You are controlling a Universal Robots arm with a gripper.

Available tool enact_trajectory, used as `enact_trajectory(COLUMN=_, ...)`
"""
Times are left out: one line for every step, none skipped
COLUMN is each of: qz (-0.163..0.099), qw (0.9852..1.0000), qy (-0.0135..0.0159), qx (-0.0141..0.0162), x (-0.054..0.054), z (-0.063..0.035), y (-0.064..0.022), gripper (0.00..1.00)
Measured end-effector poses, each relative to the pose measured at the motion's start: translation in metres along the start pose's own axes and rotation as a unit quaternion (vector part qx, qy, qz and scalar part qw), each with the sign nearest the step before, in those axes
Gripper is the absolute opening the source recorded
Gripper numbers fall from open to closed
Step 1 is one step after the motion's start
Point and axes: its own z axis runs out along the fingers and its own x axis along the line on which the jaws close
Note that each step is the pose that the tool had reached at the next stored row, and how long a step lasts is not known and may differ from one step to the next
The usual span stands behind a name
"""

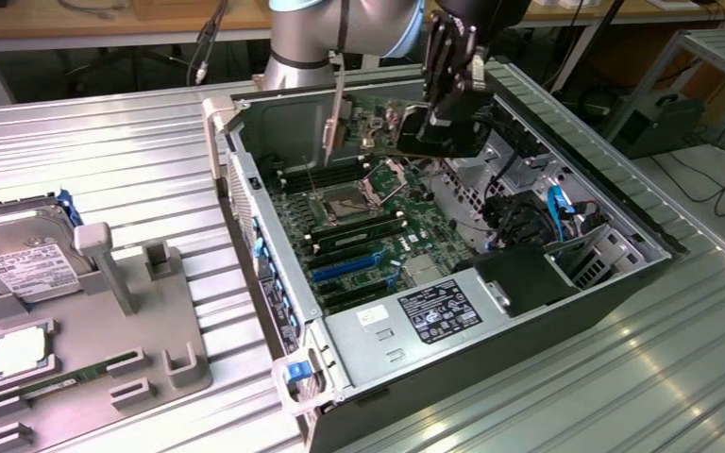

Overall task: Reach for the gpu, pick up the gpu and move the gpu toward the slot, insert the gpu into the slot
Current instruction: 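Insert the gpu into the slot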

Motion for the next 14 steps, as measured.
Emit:
enact_trajectory(qz=-0.016, qw=0.9999, qy=-0.0005, qx=0.0028, x=0.0000, z=0.0012, y=-0.0001, gripper=0.27)
enact_trajectory(qz=-0.028, qw=0.9996, qy=-0.0003, qx=0.0027, x=0.0000, z=0.0019, y=-0.0001, gripper=0.27)
enact_trajectory(qz=-0.041, qw=0.9991, qy=0.0001, qx=0.0024, x=0.0001, z=0.0026, y=-0.0001, gripper=0.27)
enact_trajectory(qz=-0.051, qw=0.9987, qy=0.0005, qx=0.0021, x=0.0001, z=0.0030, y=-0.0001, gripper=0.27)
enact_trajectory(qz=-0.058, qw=0.9983, qy=0.0007, qx=0.0020, x=0.0001, z=0.0034, y=-0.0001, gripper=0.27)
enact_trajectory(qz=-0.066, qw=0.9978, qy=0.0010, qx=0.0018, x=0.0001, z=0.0037, y=-0.0001, gripper=0.27)
enact_trajectory(qz=-0.074, qw=0.9973, qy=0.0012, qx=0.0016, x=0.0001, z=0.0040, y=-0.0002, gripper=0.27)
enact_trajectory(qz=-0.082, qw=0.9966, qy=0.0014, qx=0.0013, x=0.0001, z=0.0043, y=-0.0002, gripper=0.27)
enact_trajectory(qz=-0.089, qw=0.9960, qy=0.0011, qx=0.0011, x=0.0000, z=0.0046, y=-0.0003, gripper=0.27)
enact_trajectory(qz=-0.096, qw=0.9954, qy=0.0008, qx=0.0008, x=0.0000, z=0.0050, y=-0.0005, gripper=0.27)
enact_trajectory(qz=-0.102, qw=0.9948, qy=0.0004, qx=0.0004, x=-0.0001, z=0.0054, y=-0.0007, gripper=0.27)
enact_trajectory(qz=-0.106, qw=0.9944, qy=-0.0001, qx=0.0001, x=-0.0002, z=0.0057, y=-0.0009, gripper=0.27)
enact_trajectory(qz=-0.109, qw=0.9940, qy=-0.0013, qx=-0.0003, x=-0.0003, z=0.0060, y=-0.0013, gripper=0.27)
enact_trajectory(qz=-0.114, qw=0.9934, qy=-0.0049, qx=-0.0013, x=-0.0006, z=0.0064, y=-0.0019, gripper=0.27)
